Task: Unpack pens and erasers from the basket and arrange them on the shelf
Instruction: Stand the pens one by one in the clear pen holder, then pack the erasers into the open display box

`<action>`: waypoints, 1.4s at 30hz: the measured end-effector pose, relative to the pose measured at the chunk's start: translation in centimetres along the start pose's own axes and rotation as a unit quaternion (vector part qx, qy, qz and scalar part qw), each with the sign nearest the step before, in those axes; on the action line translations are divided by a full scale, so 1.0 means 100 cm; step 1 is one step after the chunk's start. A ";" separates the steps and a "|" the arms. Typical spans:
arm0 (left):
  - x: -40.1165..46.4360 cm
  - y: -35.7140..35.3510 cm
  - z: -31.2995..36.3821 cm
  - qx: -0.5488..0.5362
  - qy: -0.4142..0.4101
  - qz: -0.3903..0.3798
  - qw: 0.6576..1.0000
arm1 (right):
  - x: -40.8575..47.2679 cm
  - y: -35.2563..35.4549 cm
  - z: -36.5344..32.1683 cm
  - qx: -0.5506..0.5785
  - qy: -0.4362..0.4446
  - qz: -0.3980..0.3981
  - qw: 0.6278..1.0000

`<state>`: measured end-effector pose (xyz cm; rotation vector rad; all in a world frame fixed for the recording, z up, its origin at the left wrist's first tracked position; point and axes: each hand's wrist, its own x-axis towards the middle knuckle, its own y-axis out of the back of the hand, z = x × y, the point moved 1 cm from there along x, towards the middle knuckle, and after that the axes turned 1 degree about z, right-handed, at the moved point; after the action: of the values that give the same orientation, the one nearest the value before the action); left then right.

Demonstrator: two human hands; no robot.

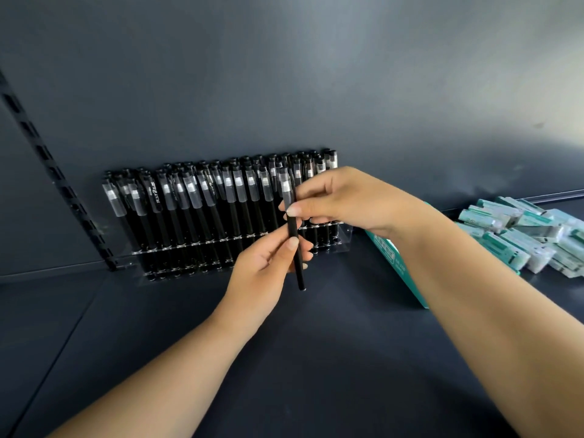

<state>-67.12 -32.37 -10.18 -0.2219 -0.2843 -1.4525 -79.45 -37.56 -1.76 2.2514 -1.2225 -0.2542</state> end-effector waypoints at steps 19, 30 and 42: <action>0.006 0.009 -0.010 0.590 -0.077 -0.134 0.793 | 0.015 0.043 0.020 -0.146 -0.010 0.322 0.935; 0.009 0.008 -0.012 0.605 -0.097 -0.124 0.780 | 0.017 0.031 0.040 -0.145 -0.085 0.214 0.962; 0.007 0.006 -0.010 0.557 -0.094 -0.114 0.817 | 0.000 0.030 0.051 -0.175 -0.106 0.236 0.950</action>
<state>-66.40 -33.32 -10.91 0.6542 -1.3009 -1.2719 -83.66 -40.76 -4.27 1.6064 -1.6407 -0.4895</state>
